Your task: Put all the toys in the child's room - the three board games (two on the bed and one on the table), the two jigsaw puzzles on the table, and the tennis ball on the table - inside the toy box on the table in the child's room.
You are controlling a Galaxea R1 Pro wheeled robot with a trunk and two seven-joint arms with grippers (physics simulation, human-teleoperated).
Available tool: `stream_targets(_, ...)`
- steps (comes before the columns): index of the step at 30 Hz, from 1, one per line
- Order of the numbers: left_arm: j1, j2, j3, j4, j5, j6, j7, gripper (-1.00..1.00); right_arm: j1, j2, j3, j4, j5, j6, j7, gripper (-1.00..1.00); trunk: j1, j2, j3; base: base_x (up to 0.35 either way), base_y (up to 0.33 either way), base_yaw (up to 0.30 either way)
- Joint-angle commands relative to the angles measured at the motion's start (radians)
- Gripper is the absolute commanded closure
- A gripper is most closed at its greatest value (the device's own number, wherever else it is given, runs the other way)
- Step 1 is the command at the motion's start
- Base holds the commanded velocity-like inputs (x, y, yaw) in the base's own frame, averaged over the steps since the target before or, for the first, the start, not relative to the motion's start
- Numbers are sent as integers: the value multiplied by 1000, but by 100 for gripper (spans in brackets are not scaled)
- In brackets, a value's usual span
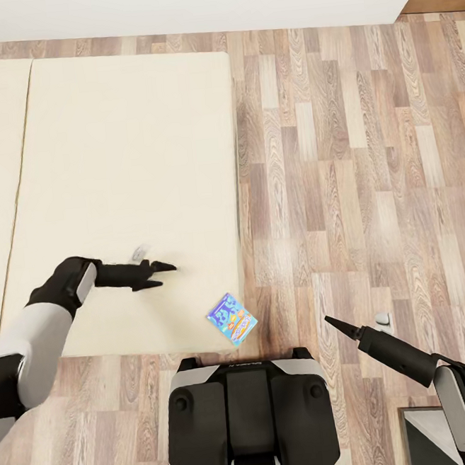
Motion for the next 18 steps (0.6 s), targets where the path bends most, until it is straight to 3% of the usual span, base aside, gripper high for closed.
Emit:
stream_targets(1, 7, 10, 3, -5, 0, 7, -38, -100, 0, 0, -1, 0, -2, 5, 1, -100, 1, -1, -1, 0, 0, 0)
stream_targets(5, 85, 59, 1, -78, -2, 4, -224, -100, 0, 1, 1, 1, -1, 3, -2, -100, 1, -1, -1, 0, 0, 0)
stream_targets(7, 174, 101, 1, -174, -1, 3, -348, -100, 0, 1, 0, 0, -1, 2, -1, -100, 1, -1, -1, 0, 0, 0)
stream_targets(11, 345, 154, 11, -315, 3, -40, -530, -100, 0, 2, 1, -1, -1, 1, -2, -100, 1, -1, -1, 0, 0, 0)
stream_targets(14, 452, 175, 48, -361, 18, -114, -563, -100, 0, 2, 0, 0, -1, -2, -3, -100, 1, -1, -1, 0, 0, 0)
stream_targets(17, 536, 186, 144, -385, 62, -169, -563, -100, 0, 2, 0, 2, -1, -4, -4, -100, 1, -1, 1, 0, 0, 0)
stream_targets(18, 546, 187, 159, -388, 67, -175, -563, -100, 0, 4, 0, 2, 0, -5, -5, -100, 1, -1, 2, 0, 0, 0)
